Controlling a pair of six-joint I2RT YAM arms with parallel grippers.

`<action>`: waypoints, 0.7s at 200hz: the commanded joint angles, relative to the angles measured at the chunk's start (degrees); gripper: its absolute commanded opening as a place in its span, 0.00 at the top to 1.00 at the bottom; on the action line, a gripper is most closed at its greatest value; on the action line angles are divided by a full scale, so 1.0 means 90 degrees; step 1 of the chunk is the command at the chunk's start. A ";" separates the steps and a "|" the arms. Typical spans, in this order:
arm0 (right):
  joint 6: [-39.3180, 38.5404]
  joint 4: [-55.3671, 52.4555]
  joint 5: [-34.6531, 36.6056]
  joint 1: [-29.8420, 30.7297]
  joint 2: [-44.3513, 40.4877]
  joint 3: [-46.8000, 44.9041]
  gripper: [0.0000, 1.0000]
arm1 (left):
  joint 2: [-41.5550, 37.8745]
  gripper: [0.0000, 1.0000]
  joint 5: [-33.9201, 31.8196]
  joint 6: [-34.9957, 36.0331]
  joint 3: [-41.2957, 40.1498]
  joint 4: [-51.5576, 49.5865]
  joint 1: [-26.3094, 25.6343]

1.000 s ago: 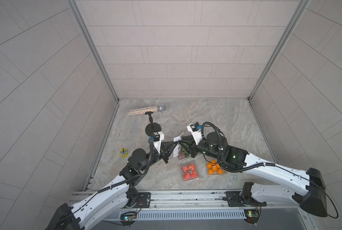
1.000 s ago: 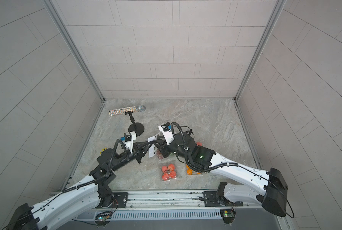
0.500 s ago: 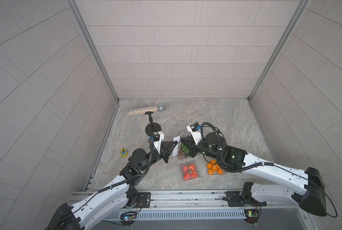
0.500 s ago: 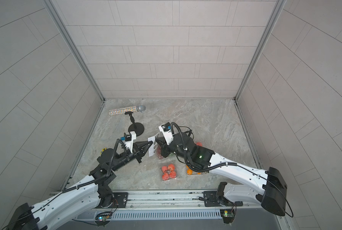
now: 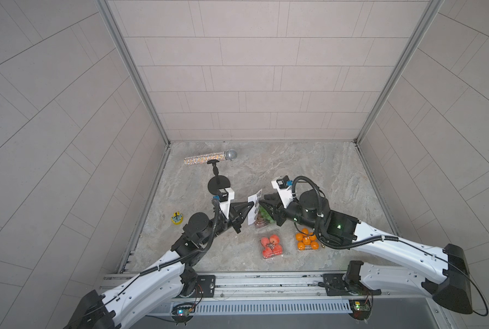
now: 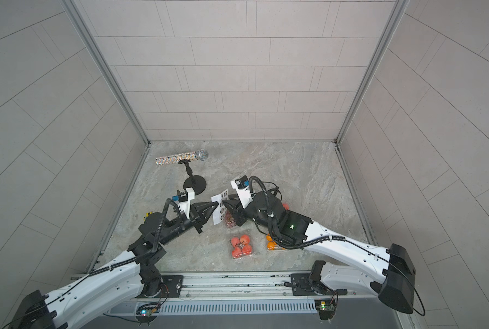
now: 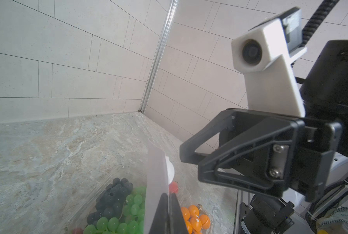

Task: Label fruit boxes
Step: Tear off the label from the label sticker.

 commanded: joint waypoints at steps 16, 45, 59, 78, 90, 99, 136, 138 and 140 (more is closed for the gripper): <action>-0.0032 0.0139 -0.0047 0.0021 0.0282 0.0298 0.65 | 0.0005 1.00 0.0146 0.0033 0.0224 0.0238 -0.0033; -0.0046 0.0224 -0.0015 0.0020 0.0413 0.0335 0.70 | 0.0012 1.00 0.0181 0.0059 0.0251 0.0200 -0.0032; -0.0058 0.0208 0.0088 0.0022 0.0435 0.0354 0.76 | -0.0025 1.00 0.0223 0.0062 0.0235 0.0211 -0.0035; -0.0065 0.0257 0.0116 0.0023 0.0423 0.0322 0.89 | -0.0066 1.00 0.0183 0.0070 0.0200 0.0205 -0.0043; -0.0067 0.0276 0.0073 0.0021 0.0441 0.0339 0.95 | -0.0050 1.00 0.0173 0.0083 0.0206 0.0202 -0.0041; -0.0063 0.0289 0.0050 0.0026 0.0455 0.0321 0.98 | -0.0038 1.00 0.0172 0.0091 0.0207 0.0210 -0.0042; -0.0097 0.0233 0.0132 0.0023 0.0405 0.0251 1.00 | -0.0073 1.00 0.0152 0.0082 0.0180 0.0200 -0.0040; -0.0098 0.0231 0.0147 0.0021 0.0395 0.0242 1.00 | -0.0076 1.00 0.0151 0.0086 0.0179 0.0200 -0.0042; -0.0100 0.0229 0.0165 0.0020 0.0383 0.0228 1.00 | -0.0076 1.00 0.0156 0.0085 0.0177 0.0200 -0.0049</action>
